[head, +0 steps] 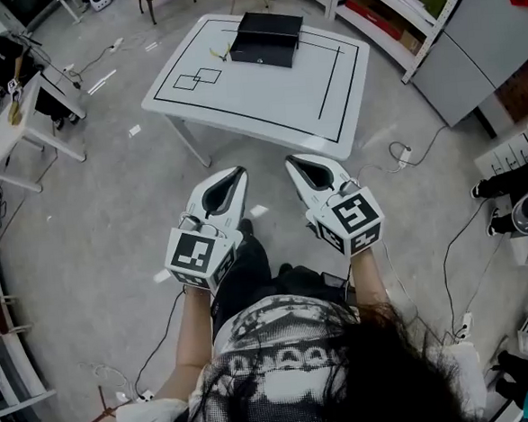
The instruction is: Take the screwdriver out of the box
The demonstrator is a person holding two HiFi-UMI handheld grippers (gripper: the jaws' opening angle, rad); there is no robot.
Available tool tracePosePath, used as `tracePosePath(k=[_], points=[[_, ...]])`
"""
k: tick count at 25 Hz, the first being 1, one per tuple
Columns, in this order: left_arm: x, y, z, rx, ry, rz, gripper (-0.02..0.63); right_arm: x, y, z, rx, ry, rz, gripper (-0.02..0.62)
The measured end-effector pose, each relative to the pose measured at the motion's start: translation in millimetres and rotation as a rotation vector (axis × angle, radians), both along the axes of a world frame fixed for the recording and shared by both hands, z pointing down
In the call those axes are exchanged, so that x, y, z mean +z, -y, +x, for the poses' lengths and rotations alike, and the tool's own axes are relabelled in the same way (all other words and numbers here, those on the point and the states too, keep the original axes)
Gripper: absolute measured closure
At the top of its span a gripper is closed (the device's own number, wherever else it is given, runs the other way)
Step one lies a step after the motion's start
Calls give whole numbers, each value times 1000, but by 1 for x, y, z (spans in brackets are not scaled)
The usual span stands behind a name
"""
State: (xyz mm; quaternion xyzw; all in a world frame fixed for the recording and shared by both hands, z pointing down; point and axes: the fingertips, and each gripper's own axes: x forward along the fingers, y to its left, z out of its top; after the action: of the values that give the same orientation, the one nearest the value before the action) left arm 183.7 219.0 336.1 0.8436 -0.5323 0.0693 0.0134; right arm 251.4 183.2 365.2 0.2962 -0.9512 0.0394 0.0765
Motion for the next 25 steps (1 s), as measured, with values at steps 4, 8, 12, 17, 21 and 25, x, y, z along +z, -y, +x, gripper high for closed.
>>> tracePosePath(k=[4, 8, 12, 17, 21, 25], points=[[8, 23, -13, 14, -5, -18, 606, 7, 23, -16, 6, -7, -16, 598], [18, 52, -39, 37, -15, -43, 606, 17, 51, -42, 24, -19, -42, 598], [18, 87, -70, 70, -18, -56, 606, 20, 84, -76, 45, -34, -62, 598], [16, 123, -116, 115, -22, -63, 606, 24, 118, -122, 82, -48, -87, 598], [15, 149, -156, 136, -36, -63, 606, 29, 140, -156, 109, -67, -107, 598], [18, 169, -188, 163, -42, -67, 606, 33, 157, -186, 136, -80, -115, 598]])
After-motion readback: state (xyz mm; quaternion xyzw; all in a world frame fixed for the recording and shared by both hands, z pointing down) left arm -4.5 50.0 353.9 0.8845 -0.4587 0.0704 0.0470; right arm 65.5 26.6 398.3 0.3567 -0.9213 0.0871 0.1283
